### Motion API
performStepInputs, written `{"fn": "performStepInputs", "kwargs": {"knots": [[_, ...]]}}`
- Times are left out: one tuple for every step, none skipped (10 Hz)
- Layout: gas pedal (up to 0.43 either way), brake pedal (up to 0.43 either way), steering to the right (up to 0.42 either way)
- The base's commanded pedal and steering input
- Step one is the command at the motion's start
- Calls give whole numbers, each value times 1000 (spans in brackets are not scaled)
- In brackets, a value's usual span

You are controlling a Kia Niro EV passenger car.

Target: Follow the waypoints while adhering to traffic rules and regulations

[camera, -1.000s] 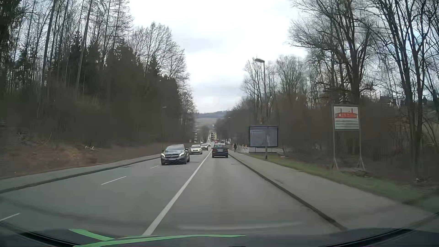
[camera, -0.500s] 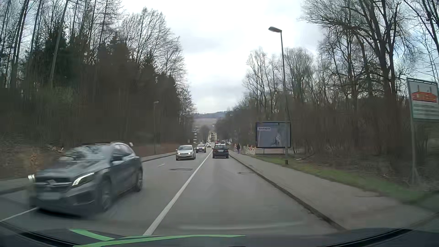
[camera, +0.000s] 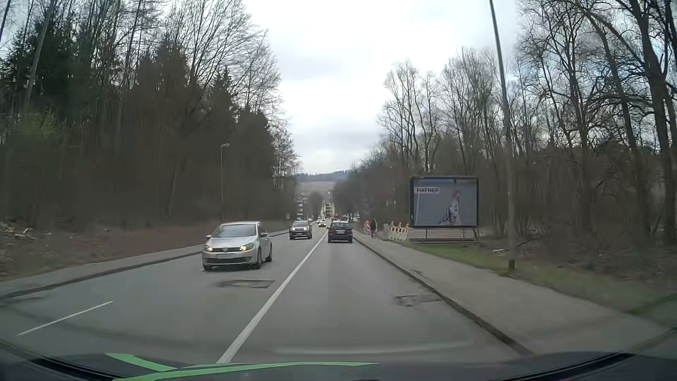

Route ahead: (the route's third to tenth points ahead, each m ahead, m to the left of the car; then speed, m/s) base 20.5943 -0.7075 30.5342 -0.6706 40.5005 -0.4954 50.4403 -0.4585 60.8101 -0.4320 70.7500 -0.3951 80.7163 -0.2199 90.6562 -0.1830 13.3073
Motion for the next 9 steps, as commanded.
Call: {"fn": "performStepInputs", "kwargs": {"knots": [[0,110,-1],[0,104,-1],[0,104,0],[0,104,0],[0,104,0],[0,104,0],[0,104,-1],[0,104,0],[0,104,-1]]}}
